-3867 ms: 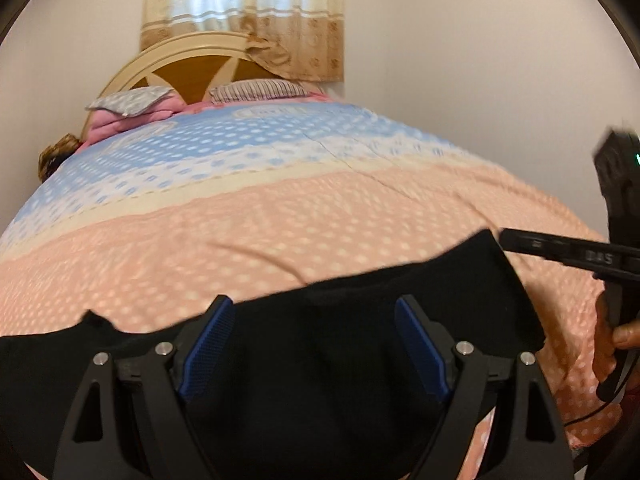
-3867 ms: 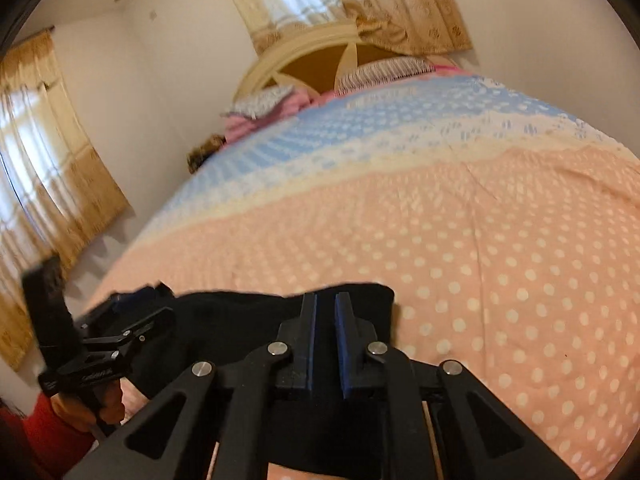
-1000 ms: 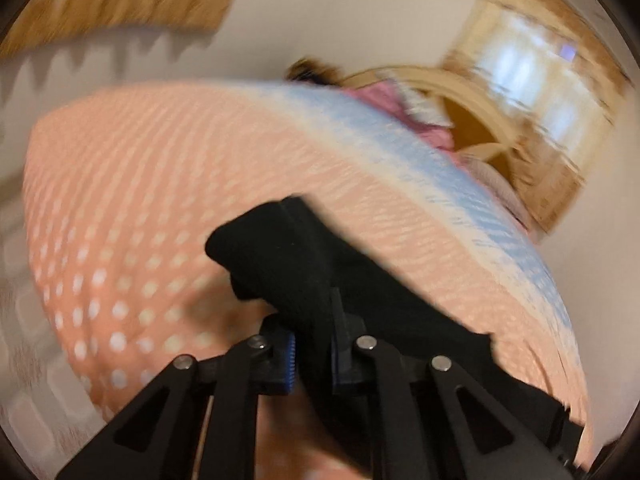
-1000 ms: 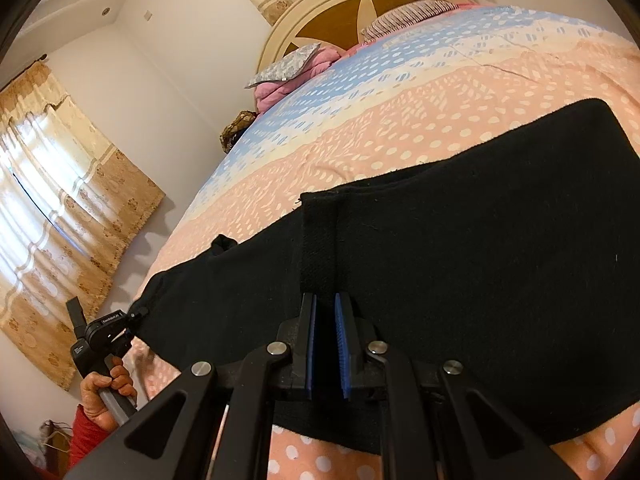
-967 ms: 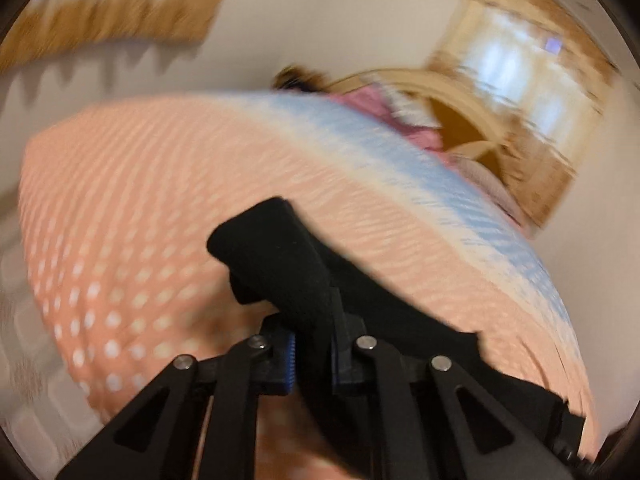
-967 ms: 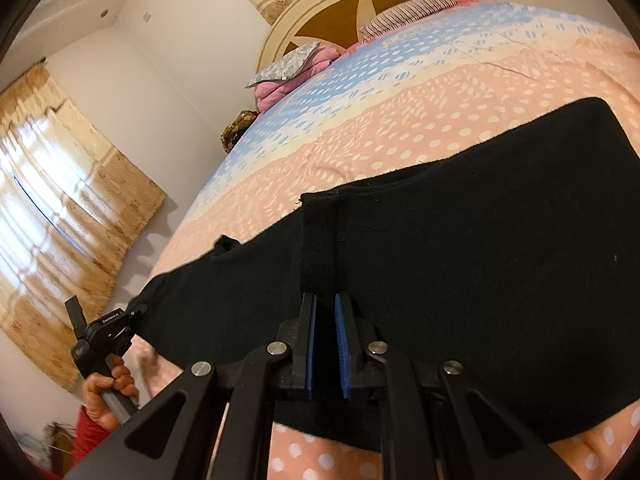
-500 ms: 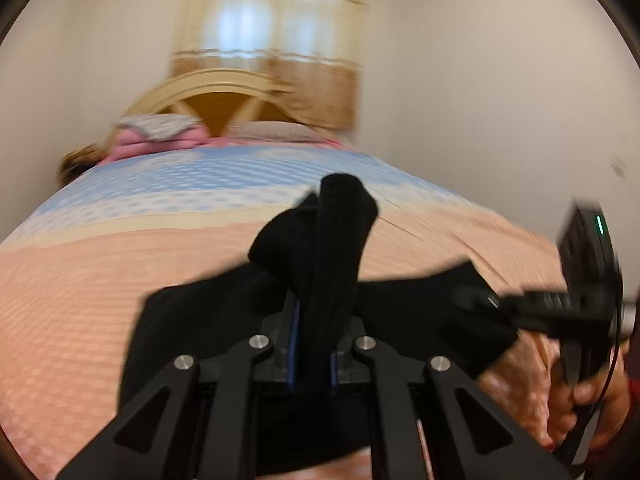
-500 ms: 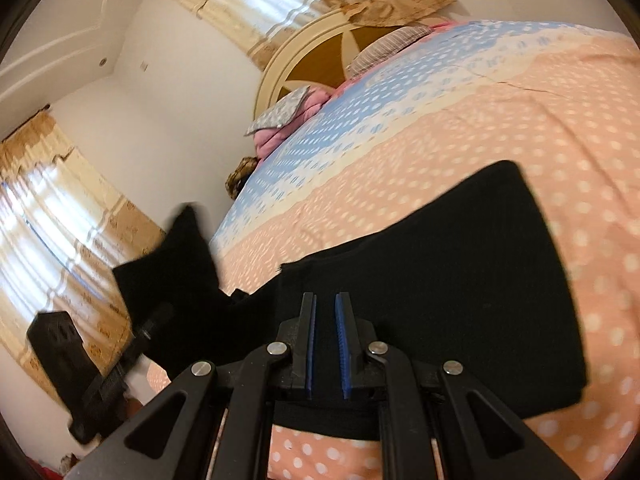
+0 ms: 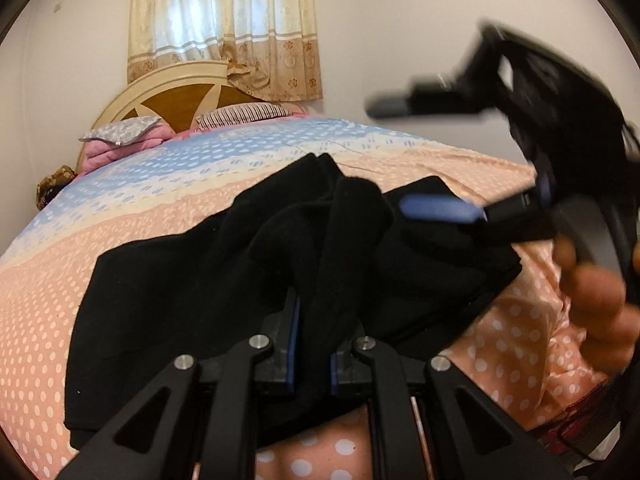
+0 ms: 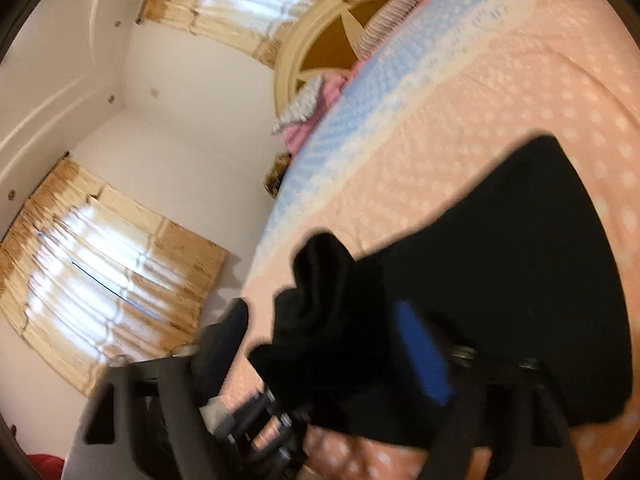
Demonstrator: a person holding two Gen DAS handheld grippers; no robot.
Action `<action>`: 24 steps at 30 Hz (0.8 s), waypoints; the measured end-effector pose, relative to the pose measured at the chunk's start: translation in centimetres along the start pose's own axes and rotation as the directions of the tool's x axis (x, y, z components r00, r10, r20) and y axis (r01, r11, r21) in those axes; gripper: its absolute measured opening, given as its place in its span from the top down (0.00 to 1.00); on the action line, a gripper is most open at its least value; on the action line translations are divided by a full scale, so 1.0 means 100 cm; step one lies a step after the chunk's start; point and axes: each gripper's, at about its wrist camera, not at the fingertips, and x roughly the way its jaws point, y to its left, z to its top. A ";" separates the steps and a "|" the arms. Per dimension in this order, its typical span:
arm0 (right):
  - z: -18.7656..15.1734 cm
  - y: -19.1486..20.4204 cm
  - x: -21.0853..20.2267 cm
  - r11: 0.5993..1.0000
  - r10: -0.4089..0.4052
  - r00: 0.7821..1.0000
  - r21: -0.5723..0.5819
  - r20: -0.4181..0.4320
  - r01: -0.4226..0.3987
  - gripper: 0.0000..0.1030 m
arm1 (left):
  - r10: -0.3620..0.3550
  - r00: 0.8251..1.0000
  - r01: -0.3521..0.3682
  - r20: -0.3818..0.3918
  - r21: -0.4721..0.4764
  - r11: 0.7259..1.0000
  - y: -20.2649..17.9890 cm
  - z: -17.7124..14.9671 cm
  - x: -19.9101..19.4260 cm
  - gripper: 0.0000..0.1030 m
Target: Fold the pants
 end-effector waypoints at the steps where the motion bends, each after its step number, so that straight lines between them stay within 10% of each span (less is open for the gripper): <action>1: 0.003 0.004 0.002 1.000 0.008 1.000 -0.006 0.000 -0.008 0.22 | 0.009 1.000 -0.009 0.004 0.014 1.000 -0.003 -0.001 0.000 0.88; 9: 0.016 0.011 0.040 0.995 -0.077 0.994 -0.073 -0.077 0.071 0.22 | 0.006 1.000 -0.007 0.010 0.087 0.996 -0.009 -0.001 -0.001 0.83; 12: 0.012 0.009 0.050 0.993 -0.076 0.990 -0.102 -0.119 0.064 0.24 | -0.037 0.999 0.036 0.007 0.142 0.989 -0.012 -0.007 -0.010 0.57; 16: 0.007 0.004 0.060 0.988 -0.106 0.982 -0.129 -0.159 0.086 0.75 | -0.019 0.999 0.010 0.049 0.176 0.984 -0.010 -0.010 -0.021 0.43; 24: 0.001 0.006 0.058 0.985 -0.110 0.982 -0.150 -0.154 0.087 0.83 | -0.055 0.996 0.042 0.069 0.167 0.985 -0.016 0.011 -0.003 0.45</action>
